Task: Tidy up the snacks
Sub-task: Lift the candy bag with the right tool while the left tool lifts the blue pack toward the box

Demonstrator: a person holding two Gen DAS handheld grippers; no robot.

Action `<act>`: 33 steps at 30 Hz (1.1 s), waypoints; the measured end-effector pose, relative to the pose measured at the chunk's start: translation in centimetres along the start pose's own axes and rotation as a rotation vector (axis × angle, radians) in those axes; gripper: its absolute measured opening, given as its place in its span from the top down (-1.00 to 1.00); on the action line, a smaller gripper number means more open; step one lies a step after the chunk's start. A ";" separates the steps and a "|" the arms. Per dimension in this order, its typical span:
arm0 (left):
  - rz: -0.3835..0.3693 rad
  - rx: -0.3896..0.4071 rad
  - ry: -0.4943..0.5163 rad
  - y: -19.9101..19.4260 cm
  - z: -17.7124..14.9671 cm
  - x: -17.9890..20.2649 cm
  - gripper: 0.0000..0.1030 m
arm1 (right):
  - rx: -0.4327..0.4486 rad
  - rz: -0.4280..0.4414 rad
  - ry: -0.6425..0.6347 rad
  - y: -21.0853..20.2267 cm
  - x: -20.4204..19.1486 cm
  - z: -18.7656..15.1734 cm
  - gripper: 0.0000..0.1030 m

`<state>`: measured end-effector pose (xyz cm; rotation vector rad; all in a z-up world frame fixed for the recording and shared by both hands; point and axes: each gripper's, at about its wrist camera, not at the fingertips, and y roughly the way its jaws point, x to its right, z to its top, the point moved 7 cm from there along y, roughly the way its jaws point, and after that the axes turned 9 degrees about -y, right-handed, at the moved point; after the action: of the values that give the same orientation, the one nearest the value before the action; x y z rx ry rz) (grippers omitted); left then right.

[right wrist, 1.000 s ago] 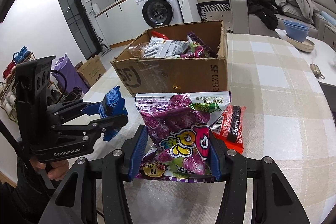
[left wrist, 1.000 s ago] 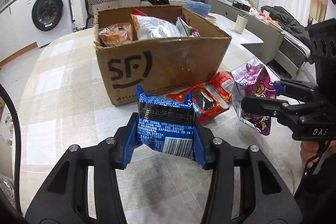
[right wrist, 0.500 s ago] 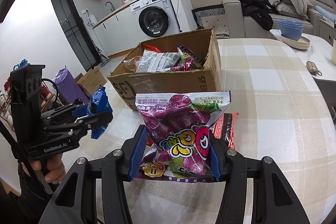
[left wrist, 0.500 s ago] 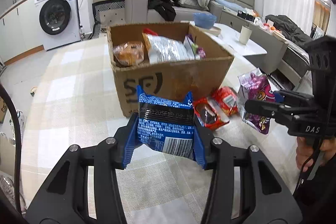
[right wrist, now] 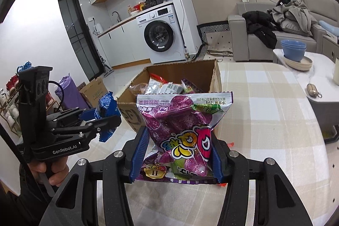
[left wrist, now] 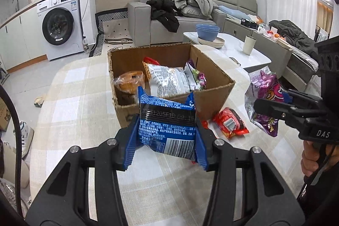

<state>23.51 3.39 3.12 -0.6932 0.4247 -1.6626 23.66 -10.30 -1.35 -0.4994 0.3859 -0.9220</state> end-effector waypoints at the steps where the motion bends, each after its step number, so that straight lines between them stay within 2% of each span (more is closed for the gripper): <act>1: 0.002 0.005 -0.002 0.0 0.3 0.0 0.15 | 0.002 0.002 -0.005 0.0 -0.1 0.3 -0.04; 21: 0.065 0.056 -0.061 1.4 5.6 -1.5 0.15 | 0.059 0.004 -0.058 1.7 0.4 4.5 -0.04; 33: 0.105 0.069 -0.043 4.9 7.8 -2.3 0.15 | 0.079 -0.008 -0.064 4.2 0.5 5.9 -0.04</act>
<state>32.50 5.36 5.52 -0.6436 0.3654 -1.5531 29.73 -7.18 1.10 -0.4571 0.2881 -0.9232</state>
